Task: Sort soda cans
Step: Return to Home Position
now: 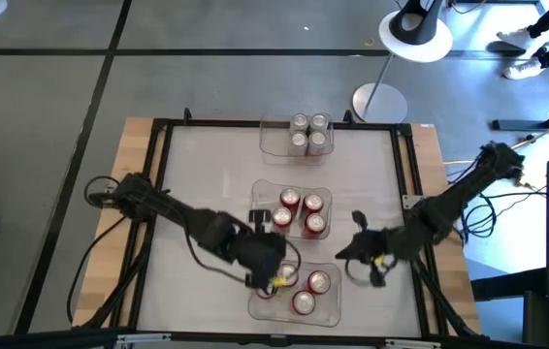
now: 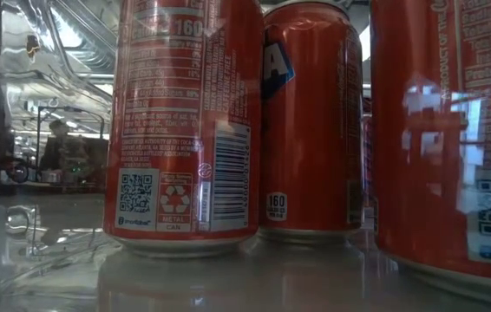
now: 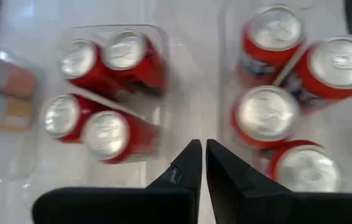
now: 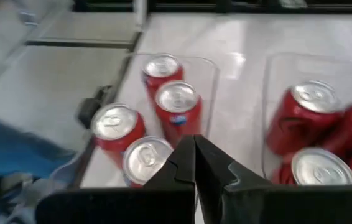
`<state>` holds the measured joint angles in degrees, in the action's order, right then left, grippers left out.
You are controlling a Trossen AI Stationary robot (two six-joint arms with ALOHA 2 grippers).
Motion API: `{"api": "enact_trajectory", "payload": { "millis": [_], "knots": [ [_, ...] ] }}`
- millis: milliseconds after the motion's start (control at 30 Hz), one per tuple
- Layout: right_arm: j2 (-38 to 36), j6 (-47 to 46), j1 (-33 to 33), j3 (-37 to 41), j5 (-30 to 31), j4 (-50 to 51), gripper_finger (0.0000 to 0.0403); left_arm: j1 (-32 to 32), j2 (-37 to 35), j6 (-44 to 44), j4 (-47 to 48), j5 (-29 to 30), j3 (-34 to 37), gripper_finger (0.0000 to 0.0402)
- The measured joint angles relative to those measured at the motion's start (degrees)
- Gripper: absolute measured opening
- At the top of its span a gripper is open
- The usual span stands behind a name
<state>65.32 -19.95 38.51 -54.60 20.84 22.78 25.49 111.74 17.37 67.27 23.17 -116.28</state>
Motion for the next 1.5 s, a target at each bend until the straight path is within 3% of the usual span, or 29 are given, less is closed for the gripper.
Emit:
{"api": "enact_trajectory", "payload": {
  "millis": [200,367,433,567,800,867,967,1067,1267,1500],
  "knots": [
    [-11.45,8.08,-14.41,9.86,-21.26,-7.74,0.0001,-5.76,-10.86,-4.97,-8.15,-0.28,13.68,0.0005],
    [-22.27,9.89,-26.97,20.26,-39.18,-14.05,0.0001,-11.59,-24.8,-7.62,-24.29,-7.72,32.11,0.0002],
    [-26.61,9.69,-31.42,24.19,-42.81,-16.03,0.0001,-13.39,-30.43,-7.71,-31.22,-9.03,39.54,0.0004],
    [-36.37,8.05,-36.3,29.77,-40.31,-19.73,0.0001,-15.42,-41.14,-7.17,-41.51,-8.84,51.87,0.0002],
    [-46.45,6.06,-38.2,31.8,-29.84,-14.32,0.0001,-17.63,-52.65,-1.63,-41.11,-8.41,61.72,0.0007],
    [-47.67,5.42,-38.18,31.8,-29.44,-13.65,0.0001,-17.24,-53.97,0.34,-40.87,-8.48,63.35,0.0009],
    [-48.29,8.1,-38.18,31.82,-29.1,-13.12,0.0001,-15.63,-55.56,-4.57,-40.39,-8.7,68.05,0.0008],
    [-49.03,11.29,-38.18,31.83,-29.39,-11.98,0.0001,-15.35,-59.66,-7.93,-51.18,-9.19,75.95,0.0005],
    [-52.3,12.54,-38.18,31.86,-30.47,-10.57,0.0001,-17.28,-73.66,-11.81,-69.68,-17.0,92.85,0.0007],
    [-56.48,12.53,-38.18,32.13,-30.47,-11.03,0.0001,-20.37,-91.74,-11.91,-70.58,-16.84,102.23,0.0008]
  ]
}}
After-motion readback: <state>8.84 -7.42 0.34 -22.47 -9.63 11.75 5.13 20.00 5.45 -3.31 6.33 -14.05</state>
